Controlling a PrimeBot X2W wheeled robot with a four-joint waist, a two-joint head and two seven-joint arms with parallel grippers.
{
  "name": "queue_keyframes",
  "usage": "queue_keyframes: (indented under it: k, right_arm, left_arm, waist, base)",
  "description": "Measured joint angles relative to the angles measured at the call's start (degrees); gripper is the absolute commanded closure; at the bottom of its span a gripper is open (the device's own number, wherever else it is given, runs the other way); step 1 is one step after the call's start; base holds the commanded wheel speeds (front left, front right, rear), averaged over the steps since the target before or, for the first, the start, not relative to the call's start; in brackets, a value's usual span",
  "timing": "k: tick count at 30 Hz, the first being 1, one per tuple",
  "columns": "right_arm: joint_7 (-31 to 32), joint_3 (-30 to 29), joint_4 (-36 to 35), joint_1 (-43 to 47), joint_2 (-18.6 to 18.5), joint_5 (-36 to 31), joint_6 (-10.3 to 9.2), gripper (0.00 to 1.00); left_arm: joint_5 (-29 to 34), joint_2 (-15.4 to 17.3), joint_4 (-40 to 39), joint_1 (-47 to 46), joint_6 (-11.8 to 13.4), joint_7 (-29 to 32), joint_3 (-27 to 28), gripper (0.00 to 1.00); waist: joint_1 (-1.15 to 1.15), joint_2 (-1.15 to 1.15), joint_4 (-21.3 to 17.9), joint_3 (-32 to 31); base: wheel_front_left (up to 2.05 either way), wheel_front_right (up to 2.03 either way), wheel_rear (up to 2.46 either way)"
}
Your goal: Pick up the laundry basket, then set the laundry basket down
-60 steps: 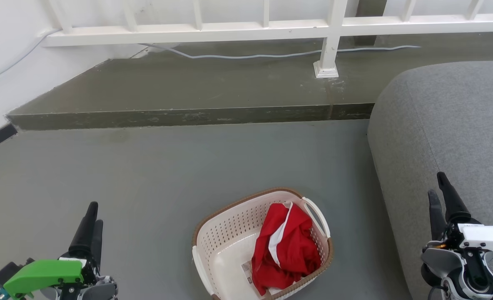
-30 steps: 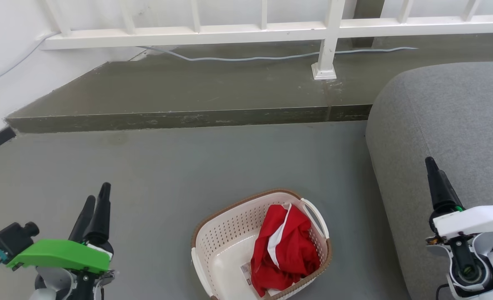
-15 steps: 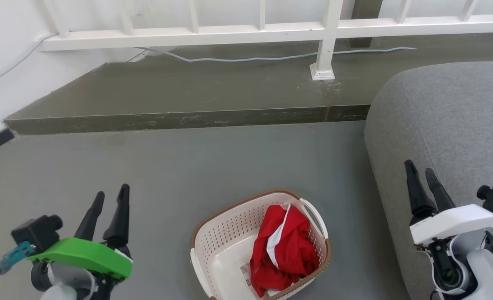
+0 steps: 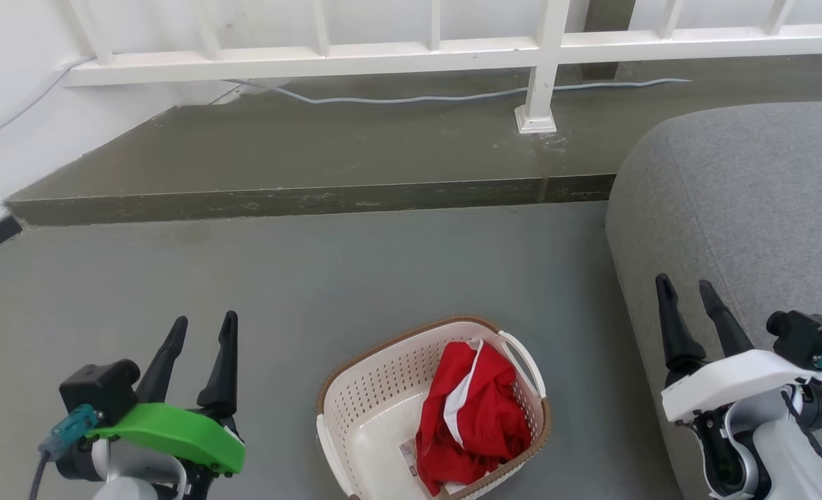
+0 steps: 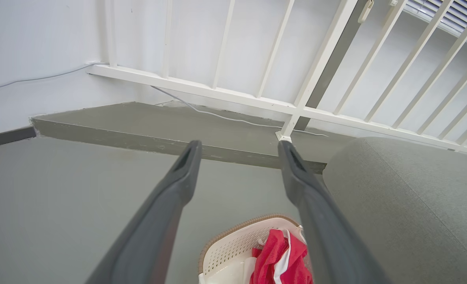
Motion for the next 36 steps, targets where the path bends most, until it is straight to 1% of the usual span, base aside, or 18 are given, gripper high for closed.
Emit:
queue_keyframes:
  k: [10, 12, 13, 17, 21, 22, 24, 27, 36]
  right_arm:
    - [-1.7, 1.7, 0.3, 0.5, 0.0, -6.5, -1.26, 0.0]
    - [-2.1, 2.1, 0.4, 0.5, 0.0, -7.7, -1.34, 0.0]
    - [-2.2, 2.3, 0.5, 0.5, 0.0, -8.3, -1.74, 0.0]
    - [-3.0, 3.2, 0.8, 0.5, 0.0, -11.1, -2.26, 0.0]
    - [-3.6, 3.6, 1.0, 0.5, 0.0, -13.3, -2.32, 0.0]
    - [-3.6, 3.7, 1.0, 0.5, 0.0, -14.0, -2.76, 0.0]
    - [-4.1, 4.0, 1.1, 0.5, 0.0, -15.1, -3.01, 0.0]
    - [-4.7, 4.4, 1.4, 0.5, -0.1, -17.3, -3.34, 0.0]
    - [-4.7, 4.4, 2.4, 0.5, 0.0, -17.5, -3.49, 0.0]
  left_arm:
    - [7.2, 0.1, -0.1, 0.0, 1.9, -1.7, -2.1, 0.0]
    - [8.1, 0.1, -0.1, 0.0, 2.4, -2.0, -2.4, 0.0]
    - [8.6, 0.2, -0.1, 0.0, 2.5, -2.3, -2.5, 0.0]
    - [11.2, 0.1, -0.1, 0.0, 3.2, -2.9, -3.2, 0.0]
    - [12.5, 0.1, -0.1, 0.0, 3.8, -3.0, -3.6, 0.0]
    - [13.4, 0.1, -0.1, 0.0, 3.9, -3.1, -3.7, 0.0]
    - [14.7, 0.1, -0.1, 0.0, 4.1, -3.5, -4.0, 0.0]
    - [15.4, 0.1, 0.1, 0.0, 4.5, -3.5, -4.2, 0.0]
    - [15.6, -0.1, 1.2, 0.0, 4.9, -2.9, -4.1, 0.0]
  waist:
    - [0.0, 0.0, -0.1, 0.0]
    - [0.0, 0.0, -0.1, -0.1]
    - [0.0, 0.0, -0.1, -0.1]
    - [0.0, 0.0, -0.1, -0.1]
    - [0.0, 0.0, -0.2, -0.2]
    - [0.0, 0.0, -0.2, -0.2]
    - [0.0, 0.0, -0.2, -0.2]
    - [0.0, 0.0, -0.3, -0.2]
    - [0.0, 0.0, -0.3, -0.2]
  base:
    - [0.0, 0.0, 0.0]
    - [0.0, 0.0, 0.0]
    - [0.0, 0.0, 0.0]
    - [0.0, 0.0, 0.0]
    - [0.0, 0.0, 0.0]
    - [0.0, 0.0, 0.0]
    - [0.0, 0.0, 0.0]
    - [0.0, 0.0, 0.0]
    - [0.0, 0.0, 0.0]
